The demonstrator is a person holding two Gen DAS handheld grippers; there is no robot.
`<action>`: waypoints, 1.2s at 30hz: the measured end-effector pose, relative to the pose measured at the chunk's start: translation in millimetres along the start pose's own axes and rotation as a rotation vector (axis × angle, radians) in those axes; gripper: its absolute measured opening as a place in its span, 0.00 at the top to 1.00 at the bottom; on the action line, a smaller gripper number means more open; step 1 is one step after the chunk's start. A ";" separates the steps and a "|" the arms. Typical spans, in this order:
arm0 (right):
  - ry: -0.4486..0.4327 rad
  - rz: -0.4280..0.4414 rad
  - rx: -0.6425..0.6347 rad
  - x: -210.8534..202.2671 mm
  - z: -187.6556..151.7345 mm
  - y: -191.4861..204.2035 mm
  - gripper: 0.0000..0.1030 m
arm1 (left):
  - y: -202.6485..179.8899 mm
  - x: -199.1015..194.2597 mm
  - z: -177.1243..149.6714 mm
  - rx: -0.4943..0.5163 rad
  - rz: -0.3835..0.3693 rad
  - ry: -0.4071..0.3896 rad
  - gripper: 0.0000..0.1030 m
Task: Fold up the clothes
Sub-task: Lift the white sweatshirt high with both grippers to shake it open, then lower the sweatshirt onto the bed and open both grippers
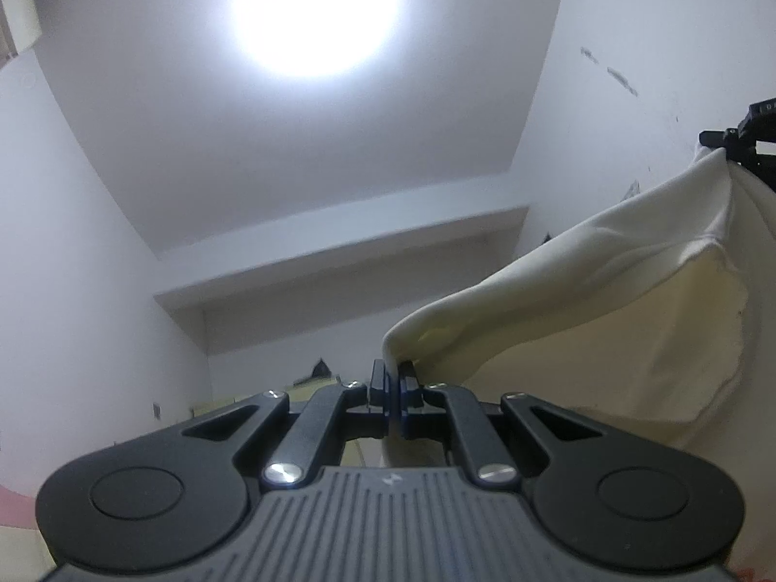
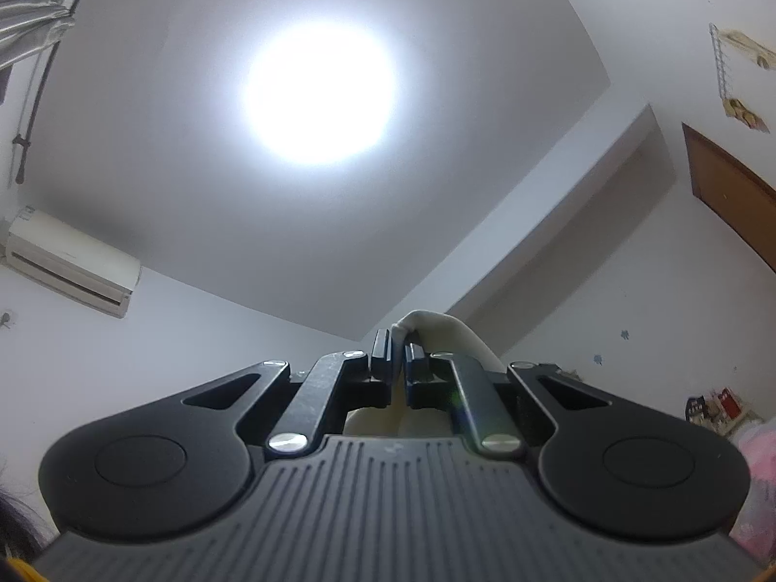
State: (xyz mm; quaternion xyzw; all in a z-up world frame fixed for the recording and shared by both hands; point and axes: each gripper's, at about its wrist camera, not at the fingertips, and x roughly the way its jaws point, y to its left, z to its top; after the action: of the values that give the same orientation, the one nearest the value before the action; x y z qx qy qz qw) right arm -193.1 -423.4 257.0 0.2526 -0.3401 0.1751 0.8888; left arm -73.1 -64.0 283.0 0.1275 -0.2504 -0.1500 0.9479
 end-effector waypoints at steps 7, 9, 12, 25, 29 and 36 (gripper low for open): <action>0.123 -0.119 0.068 27.9 -58.8 -76.1 0.97 | -5.0 59.7 -68.8 0.003 0.007 0.140 0.95; 0.162 -0.158 0.084 40.2 -79.6 -101.5 0.97 | -9.1 85.2 -98.7 0.005 0.012 0.192 0.95; 0.220 -0.217 0.108 58.7 -110.8 -139.6 0.97 | -13.7 123.0 -148.6 0.016 0.009 0.287 0.95; 0.976 -0.920 0.272 55.8 -373.9 -358.9 0.67 | -21.7 161.7 -475.3 -0.161 -0.050 1.146 0.47; 0.964 -0.889 0.281 32.1 -354.0 -342.4 0.67 | -22.7 150.5 -453.3 -0.205 -0.044 1.089 0.37; 1.029 -0.710 0.114 9.0 -282.8 -232.4 0.56 | -2.4 107.7 -345.2 -0.260 -0.092 0.996 0.24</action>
State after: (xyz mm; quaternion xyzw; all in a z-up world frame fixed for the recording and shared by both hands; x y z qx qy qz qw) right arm 71.4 -450.0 5.3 0.2805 0.2459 -0.0137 0.9277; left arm 192.8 -46.1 38.5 0.0753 0.2581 -0.1427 0.9525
